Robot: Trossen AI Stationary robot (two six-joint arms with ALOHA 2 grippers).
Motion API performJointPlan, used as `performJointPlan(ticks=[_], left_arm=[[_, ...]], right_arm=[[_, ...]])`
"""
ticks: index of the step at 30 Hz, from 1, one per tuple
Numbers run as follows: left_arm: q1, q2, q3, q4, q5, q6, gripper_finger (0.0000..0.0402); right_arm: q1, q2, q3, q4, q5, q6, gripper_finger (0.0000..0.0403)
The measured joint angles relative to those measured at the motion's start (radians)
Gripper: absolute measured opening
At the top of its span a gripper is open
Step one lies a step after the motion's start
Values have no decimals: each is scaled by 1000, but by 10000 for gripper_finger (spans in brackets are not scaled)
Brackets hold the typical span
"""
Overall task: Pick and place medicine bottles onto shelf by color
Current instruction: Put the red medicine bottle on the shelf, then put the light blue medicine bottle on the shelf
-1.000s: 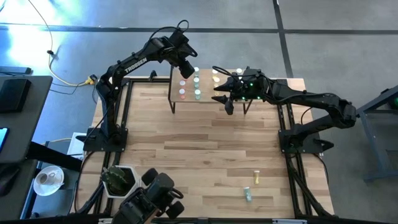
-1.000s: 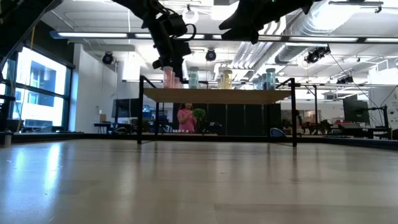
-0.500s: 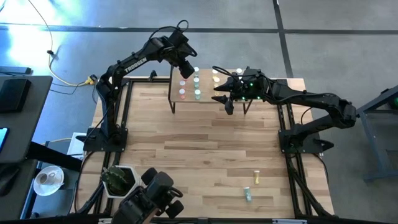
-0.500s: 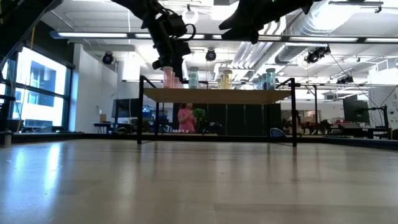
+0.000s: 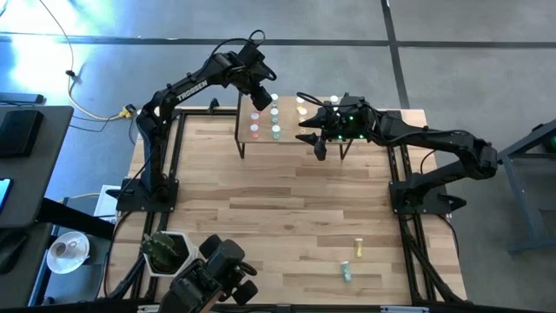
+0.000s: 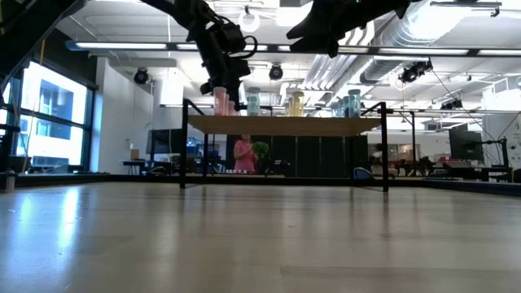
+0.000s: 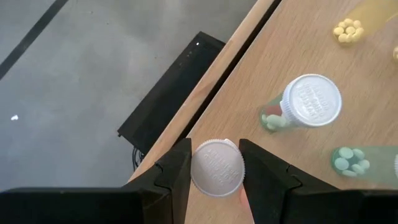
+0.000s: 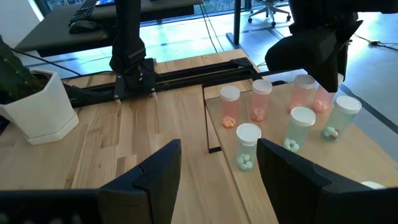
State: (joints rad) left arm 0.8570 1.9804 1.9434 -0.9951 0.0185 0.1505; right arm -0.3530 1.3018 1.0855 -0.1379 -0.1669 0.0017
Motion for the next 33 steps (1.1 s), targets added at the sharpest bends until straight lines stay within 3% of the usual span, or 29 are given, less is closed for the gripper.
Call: performJointPlan(ticks=[12, 24, 33], left_arm=[[0, 0, 0, 0, 0, 2, 118], [0, 5, -2, -6, -1, 1, 179], [0, 5, 10, 5, -4, 0, 188]], right_arm=[[0, 0, 0, 0, 0, -1, 201], [0, 0, 0, 0, 0, -1, 201], [0, 0, 0, 0, 0, -2, 201]])
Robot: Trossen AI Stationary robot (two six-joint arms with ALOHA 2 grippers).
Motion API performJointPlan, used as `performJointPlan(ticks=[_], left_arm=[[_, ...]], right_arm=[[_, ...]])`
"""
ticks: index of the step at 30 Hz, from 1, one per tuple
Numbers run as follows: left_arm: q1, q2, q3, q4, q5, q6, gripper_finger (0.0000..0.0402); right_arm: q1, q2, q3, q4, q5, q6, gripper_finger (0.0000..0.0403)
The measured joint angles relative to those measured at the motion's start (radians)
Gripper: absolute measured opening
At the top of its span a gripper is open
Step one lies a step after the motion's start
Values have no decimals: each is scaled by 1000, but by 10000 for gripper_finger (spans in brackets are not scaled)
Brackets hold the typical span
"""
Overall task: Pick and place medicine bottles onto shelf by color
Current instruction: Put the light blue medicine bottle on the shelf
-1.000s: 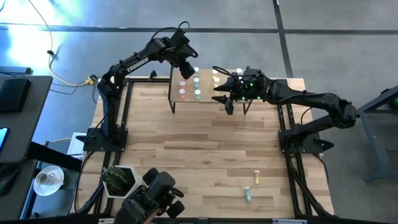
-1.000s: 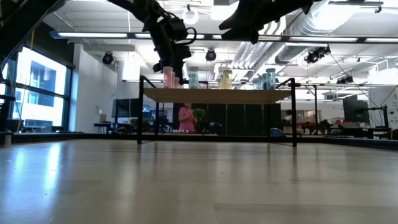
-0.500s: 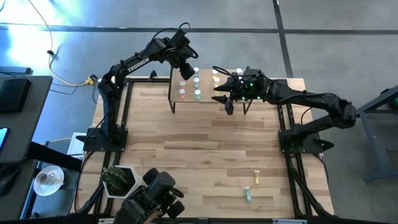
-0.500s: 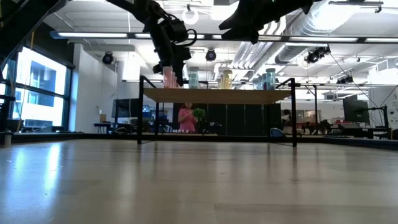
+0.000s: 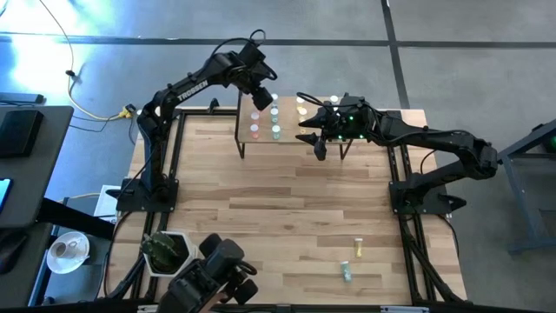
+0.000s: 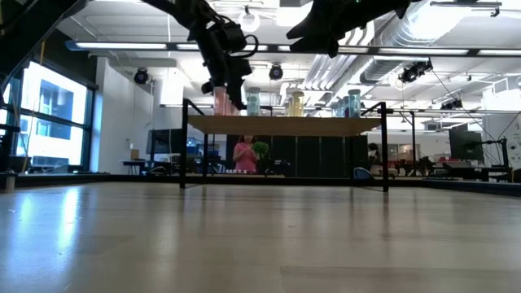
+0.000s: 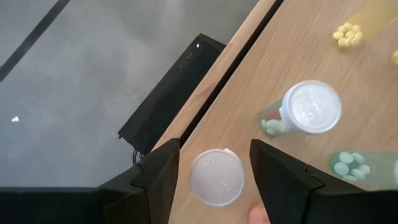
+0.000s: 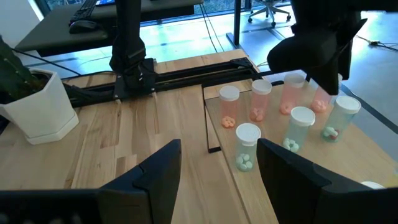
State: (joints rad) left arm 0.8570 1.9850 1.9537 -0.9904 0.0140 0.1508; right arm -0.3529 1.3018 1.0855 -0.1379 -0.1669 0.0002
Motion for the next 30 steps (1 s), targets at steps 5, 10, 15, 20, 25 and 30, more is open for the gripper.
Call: performJointPlan(ticks=[5, 10, 15, 20, 25, 30], left_arm=[[0, -1, 36, -6, 0, -2, 188], [0, -2, 61, -28, 0, -8, 188], [0, -3, 86, -56, -3, -9, 188], [-2, -3, 132, -97, -1, -8, 188], [-17, -24, 145, -116, 0, 24, 188], [-34, -72, 145, -114, 9, 37, 188]], right_arm=[[0, 0, 0, 0, 0, 0, 201], [0, 0, 0, 0, 0, 0, 201], [0, 0, 0, 0, 0, 0, 201], [0, 0, 0, 0, 0, 0, 201], [0, 0, 0, 0, 0, -7, 201], [0, -28, 0, -1, 0, -7, 201]])
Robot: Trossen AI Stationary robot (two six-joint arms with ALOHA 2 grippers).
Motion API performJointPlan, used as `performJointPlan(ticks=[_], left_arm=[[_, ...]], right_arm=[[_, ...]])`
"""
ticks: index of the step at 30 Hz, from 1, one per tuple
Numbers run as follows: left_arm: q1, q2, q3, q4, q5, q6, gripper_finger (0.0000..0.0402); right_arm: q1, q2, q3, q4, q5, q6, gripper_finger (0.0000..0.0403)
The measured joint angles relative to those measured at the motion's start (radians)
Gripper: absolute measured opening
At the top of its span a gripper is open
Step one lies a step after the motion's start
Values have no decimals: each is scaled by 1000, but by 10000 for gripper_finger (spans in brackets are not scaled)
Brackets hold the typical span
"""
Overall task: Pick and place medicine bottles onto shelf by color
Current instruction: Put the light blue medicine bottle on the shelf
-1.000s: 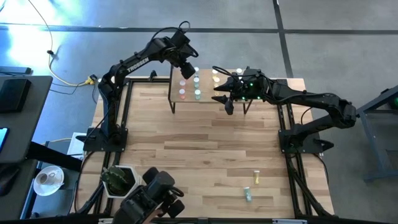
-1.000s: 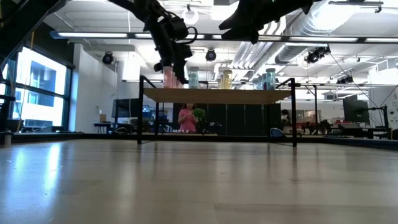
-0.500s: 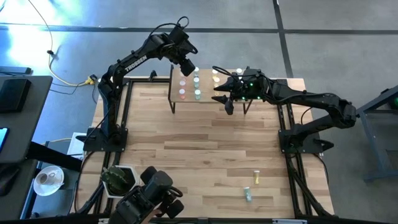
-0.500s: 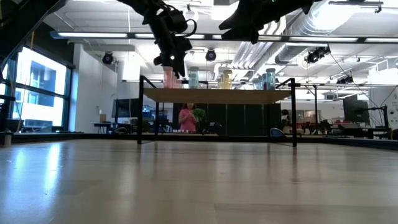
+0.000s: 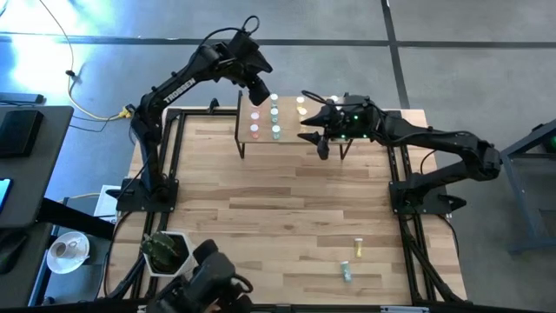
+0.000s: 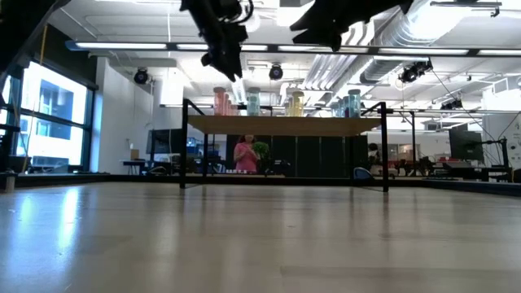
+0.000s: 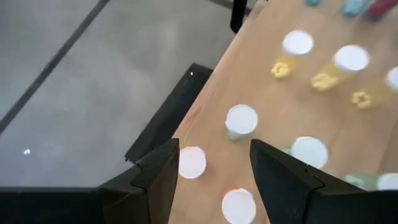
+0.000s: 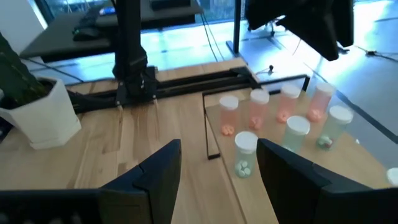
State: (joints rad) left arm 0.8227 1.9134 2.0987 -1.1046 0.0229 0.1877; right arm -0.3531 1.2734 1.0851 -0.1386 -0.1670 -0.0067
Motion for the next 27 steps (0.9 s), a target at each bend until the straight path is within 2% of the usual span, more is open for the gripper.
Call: performJointPlan(ticks=[4, 11, 15, 21, 27], left_arm=[[-18, -38, 0, -3, 19, 7, 188], [-76, -104, -118, 26, 177, -28, 188], [-130, -142, -195, 105, 177, -38, 188], [-210, -198, -307, 192, 178, -52, 188], [-286, -284, -484, 316, 178, -92, 188]], right_arm=[[0, -46, 0, -13, 0, 6, 201], [0, -129, 0, -133, 0, 6, 201], [0, -140, -1, -188, 0, 2, 201], [13, -144, -74, -157, -20, 9, 201], [83, -171, -126, -170, 43, 55, 201]])
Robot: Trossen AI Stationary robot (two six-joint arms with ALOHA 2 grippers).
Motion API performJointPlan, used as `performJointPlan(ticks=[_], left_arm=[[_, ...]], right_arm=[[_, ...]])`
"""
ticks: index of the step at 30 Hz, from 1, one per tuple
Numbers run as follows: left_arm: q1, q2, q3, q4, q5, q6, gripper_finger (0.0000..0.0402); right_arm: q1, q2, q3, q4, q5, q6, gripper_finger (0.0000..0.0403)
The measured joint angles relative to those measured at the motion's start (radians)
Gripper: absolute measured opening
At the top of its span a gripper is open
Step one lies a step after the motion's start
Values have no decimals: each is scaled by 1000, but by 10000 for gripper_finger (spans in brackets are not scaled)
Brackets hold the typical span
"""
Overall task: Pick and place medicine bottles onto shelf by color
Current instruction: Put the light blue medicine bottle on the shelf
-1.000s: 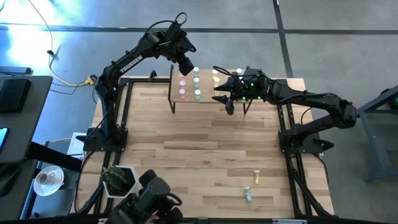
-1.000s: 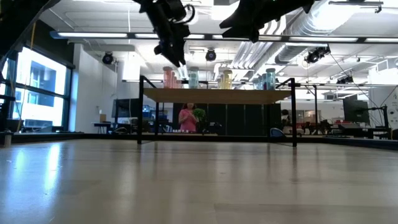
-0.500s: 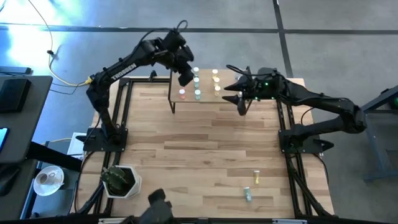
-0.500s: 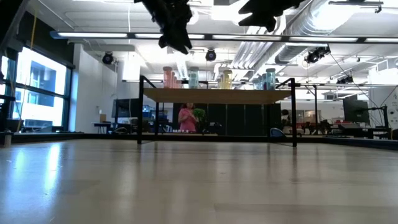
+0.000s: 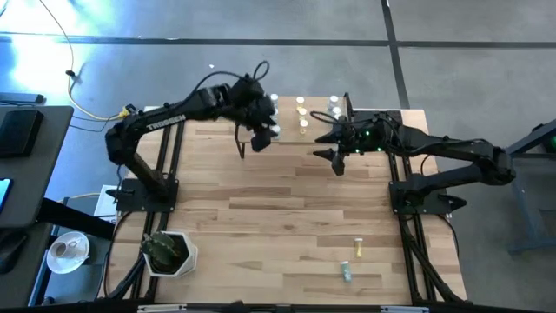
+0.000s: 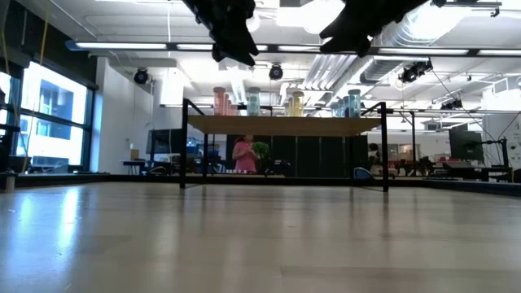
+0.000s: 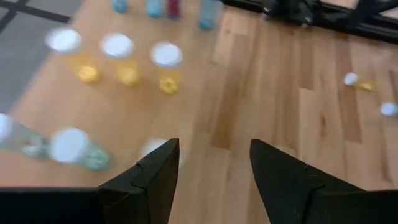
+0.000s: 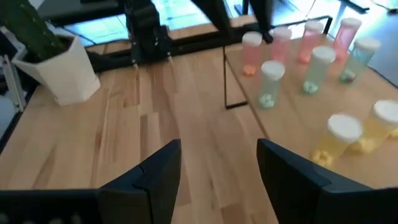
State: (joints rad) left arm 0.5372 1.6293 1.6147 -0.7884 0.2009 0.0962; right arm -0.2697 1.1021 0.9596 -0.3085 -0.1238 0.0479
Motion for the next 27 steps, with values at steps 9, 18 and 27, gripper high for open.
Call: performJointPlan(ticks=[9, 18, 27], left_arm=[[-128, -160, -332, 288, -2, -93, 188], [-264, -229, -570, 549, -3, -135, 188], [-357, -229, -696, 734, -2, -146, 188]], right_arm=[[111, -41, -83, -17, 127, 92, 201], [224, -45, -222, -17, 213, 349, 201], [407, -45, -281, -72, 291, 714, 201]])
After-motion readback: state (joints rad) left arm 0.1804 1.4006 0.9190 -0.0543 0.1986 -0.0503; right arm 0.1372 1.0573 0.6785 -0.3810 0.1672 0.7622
